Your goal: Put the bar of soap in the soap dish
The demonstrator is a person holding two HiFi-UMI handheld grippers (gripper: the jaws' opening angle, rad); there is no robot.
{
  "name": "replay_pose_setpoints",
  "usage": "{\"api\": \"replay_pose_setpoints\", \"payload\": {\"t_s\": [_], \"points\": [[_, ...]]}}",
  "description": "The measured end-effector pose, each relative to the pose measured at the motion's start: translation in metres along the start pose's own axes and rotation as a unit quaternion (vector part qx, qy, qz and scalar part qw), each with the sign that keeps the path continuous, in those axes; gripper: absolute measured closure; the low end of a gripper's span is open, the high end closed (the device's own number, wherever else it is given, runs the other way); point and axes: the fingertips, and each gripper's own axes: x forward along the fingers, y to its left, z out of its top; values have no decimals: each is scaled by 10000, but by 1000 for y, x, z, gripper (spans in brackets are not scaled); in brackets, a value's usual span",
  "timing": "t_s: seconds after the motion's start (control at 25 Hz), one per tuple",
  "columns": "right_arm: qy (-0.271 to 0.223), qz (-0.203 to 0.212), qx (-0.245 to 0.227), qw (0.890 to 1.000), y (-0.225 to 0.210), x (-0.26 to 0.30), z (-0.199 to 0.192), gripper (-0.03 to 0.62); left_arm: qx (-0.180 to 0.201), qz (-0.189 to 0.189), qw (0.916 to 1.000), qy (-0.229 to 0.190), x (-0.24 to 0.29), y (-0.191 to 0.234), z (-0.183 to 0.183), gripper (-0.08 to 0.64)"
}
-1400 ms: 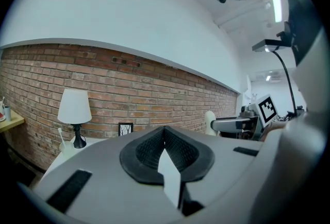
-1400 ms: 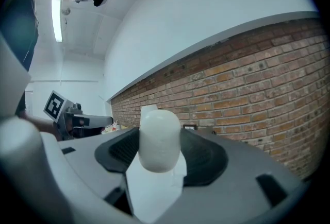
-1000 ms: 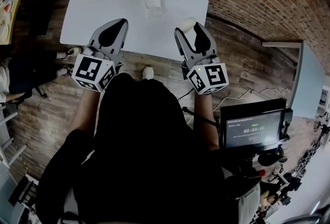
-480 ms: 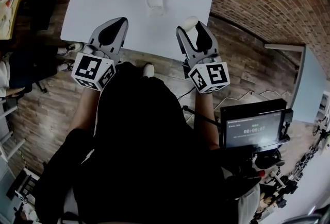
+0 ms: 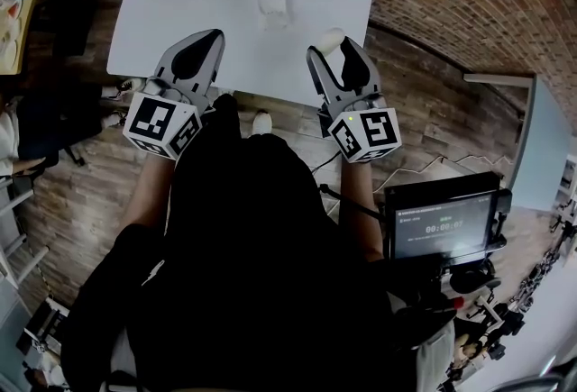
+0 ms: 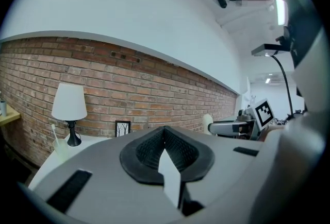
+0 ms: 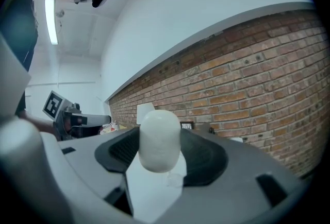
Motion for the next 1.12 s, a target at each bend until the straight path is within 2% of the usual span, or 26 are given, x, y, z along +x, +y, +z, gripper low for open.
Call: {"api": "replay_pose_setpoints", "payload": {"t_s": [0.32, 0.68, 1.12], "points": [[25, -211, -30, 9998, -3, 16, 3, 337, 83, -324, 9994, 134, 22, 12, -3, 554], [22, -492, -34, 9988, -9, 46, 12, 337, 128, -607, 9979, 179, 51, 44, 6, 554], [102, -972, -3, 9952, -16, 76, 16, 337, -5, -1111, 9934, 298, 93, 75, 7, 554]]}}
